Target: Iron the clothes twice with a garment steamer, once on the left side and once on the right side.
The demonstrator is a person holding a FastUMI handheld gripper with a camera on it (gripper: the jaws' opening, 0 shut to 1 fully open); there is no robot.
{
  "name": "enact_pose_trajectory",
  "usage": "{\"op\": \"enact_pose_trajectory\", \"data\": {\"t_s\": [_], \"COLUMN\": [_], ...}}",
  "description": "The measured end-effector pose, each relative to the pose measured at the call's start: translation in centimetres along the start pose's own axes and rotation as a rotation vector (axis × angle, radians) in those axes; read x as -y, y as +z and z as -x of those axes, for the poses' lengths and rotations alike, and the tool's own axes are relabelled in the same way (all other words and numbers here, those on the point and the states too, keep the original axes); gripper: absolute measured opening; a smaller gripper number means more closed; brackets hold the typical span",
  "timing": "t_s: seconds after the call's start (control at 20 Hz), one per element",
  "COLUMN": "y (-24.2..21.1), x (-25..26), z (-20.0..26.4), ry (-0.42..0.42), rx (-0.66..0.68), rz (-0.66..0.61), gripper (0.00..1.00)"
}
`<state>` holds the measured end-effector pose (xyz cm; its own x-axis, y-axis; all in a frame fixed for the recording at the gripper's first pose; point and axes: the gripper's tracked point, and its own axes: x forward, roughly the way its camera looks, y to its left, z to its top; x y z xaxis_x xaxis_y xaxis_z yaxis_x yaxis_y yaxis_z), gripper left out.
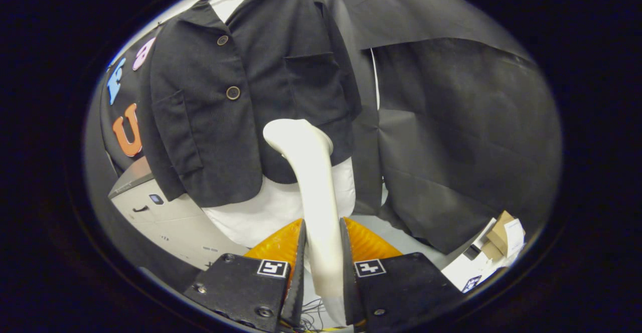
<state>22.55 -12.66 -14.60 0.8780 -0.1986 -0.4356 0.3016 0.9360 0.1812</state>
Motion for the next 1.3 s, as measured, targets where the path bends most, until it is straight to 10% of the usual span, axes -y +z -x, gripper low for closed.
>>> {"op": "enact_pose_trajectory", "data": {"t_s": [1.3], "y": [-0.9], "x": [-7.1], "z": [13.2], "ry": [0.097], "rx": [0.071], "rz": [0.041], "gripper": [0.35]}}
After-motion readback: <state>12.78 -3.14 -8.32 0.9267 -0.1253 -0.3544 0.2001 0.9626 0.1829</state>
